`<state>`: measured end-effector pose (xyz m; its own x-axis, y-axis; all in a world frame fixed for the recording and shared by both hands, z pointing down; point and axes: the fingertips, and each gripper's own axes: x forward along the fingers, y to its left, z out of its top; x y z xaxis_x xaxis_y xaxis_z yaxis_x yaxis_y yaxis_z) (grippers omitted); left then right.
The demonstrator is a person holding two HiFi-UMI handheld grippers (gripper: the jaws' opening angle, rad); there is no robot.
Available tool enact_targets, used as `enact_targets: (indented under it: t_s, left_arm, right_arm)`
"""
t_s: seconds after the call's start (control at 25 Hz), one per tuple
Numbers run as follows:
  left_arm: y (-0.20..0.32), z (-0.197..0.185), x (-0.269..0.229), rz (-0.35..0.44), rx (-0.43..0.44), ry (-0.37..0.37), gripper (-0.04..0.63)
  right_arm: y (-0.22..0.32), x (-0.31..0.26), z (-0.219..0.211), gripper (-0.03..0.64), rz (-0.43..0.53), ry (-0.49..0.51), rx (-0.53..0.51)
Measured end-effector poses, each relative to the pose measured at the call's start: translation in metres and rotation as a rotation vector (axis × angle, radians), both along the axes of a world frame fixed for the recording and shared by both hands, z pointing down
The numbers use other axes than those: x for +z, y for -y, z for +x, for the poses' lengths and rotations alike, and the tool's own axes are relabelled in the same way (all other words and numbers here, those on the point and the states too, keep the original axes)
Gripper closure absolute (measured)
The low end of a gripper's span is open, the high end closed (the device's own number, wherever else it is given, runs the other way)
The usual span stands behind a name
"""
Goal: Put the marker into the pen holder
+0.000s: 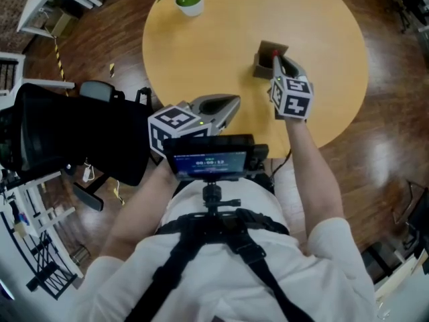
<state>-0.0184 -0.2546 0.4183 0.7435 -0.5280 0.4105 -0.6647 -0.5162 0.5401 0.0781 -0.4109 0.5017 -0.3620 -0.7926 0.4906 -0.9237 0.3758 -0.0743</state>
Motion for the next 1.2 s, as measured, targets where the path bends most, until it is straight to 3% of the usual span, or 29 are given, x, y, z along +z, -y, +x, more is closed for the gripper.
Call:
enact_targets:
  t_s: [0.08,0.24,0.52,1.08,1.2]
  left_arm:
    - [-0.001,0.000,0.000,0.003,0.009,-0.009,0.601]
    - [0.002,-0.002,-0.006,0.005,0.024,-0.025,0.601]
    - [0.000,-0.010,-0.007,-0.006,0.039,-0.038,0.601]
    - [-0.020,-0.017,-0.023,0.030,0.096,-0.065,0.601]
    - [-0.022,-0.017,-0.023,0.030,0.103,-0.067,0.601]
  right_arm:
    - [-0.003,-0.003,-0.002,0.529,-0.003,0.009,-0.005]
    - [-0.006,-0.023,0.000,0.502,0.023,0.016,0.006]
    - [-0.042,-0.052,0.012,0.502,0.021,0.096,0.055]
    - [-0.127,-0.085,0.031,0.503,-0.030,0.152,0.134]
    - [-0.137,-0.085,0.028,0.540,-0.040,0.158,0.126]
